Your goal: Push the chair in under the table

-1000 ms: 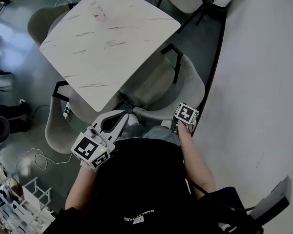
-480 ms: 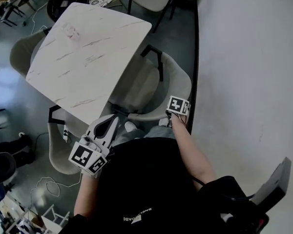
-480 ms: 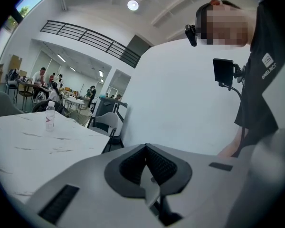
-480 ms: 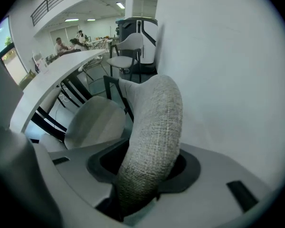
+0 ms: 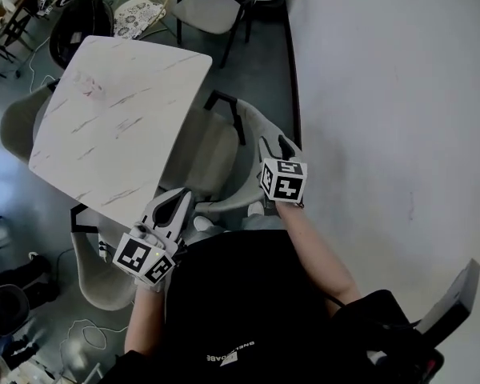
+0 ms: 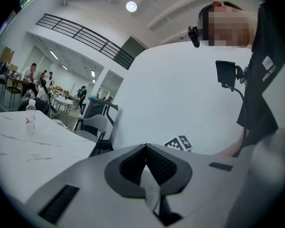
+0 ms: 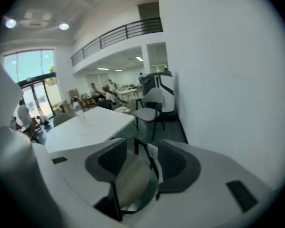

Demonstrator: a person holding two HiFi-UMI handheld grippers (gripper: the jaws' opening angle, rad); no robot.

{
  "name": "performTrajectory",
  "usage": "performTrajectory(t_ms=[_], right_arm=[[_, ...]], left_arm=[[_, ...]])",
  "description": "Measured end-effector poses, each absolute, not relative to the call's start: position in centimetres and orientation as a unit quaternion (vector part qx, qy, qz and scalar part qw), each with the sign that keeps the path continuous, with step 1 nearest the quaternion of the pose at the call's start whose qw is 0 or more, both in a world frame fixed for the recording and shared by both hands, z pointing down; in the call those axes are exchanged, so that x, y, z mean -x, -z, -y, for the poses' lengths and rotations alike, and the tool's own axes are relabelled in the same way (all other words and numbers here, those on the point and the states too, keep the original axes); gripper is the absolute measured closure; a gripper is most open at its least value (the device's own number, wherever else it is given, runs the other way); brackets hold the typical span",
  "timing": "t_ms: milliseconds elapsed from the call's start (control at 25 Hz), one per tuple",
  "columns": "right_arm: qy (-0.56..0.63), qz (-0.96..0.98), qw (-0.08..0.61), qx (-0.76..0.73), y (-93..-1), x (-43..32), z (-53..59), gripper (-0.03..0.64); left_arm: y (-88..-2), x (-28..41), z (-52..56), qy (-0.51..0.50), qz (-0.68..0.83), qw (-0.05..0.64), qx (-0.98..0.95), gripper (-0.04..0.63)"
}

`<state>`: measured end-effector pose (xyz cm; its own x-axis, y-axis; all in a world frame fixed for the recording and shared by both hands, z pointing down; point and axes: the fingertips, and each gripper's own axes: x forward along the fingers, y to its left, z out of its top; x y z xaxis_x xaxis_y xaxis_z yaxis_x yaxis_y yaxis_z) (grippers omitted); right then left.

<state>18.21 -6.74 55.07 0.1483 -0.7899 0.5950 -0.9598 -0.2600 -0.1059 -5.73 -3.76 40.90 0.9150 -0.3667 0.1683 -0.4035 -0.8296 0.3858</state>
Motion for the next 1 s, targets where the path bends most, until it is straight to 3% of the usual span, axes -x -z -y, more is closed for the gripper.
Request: performTrajectory(t_ms=[320, 560, 1000], right_arm=[[-0.219, 0.739, 0.064, -0.634, -43.3, -13.8, 7.2, 0.553], [-0.197, 0.790, -0.031, -0.580, -36.5, -13.6, 4.6, 0.568], [-0.158, 0.801, -0.054, -0.574, -34.7, -13.2, 3.0, 0.586]], left_arm=[[-37.8, 1.3, 5.0, -0.018, 0.185, 0.194, -0.963, 0.592], [-35.5, -0.7, 4.5, -0.007, 0.174, 0.181, -0.968, 0.592], [-35.1, -1.7, 3.6, -0.013, 0.179, 0.173, -0.968, 0.592]])
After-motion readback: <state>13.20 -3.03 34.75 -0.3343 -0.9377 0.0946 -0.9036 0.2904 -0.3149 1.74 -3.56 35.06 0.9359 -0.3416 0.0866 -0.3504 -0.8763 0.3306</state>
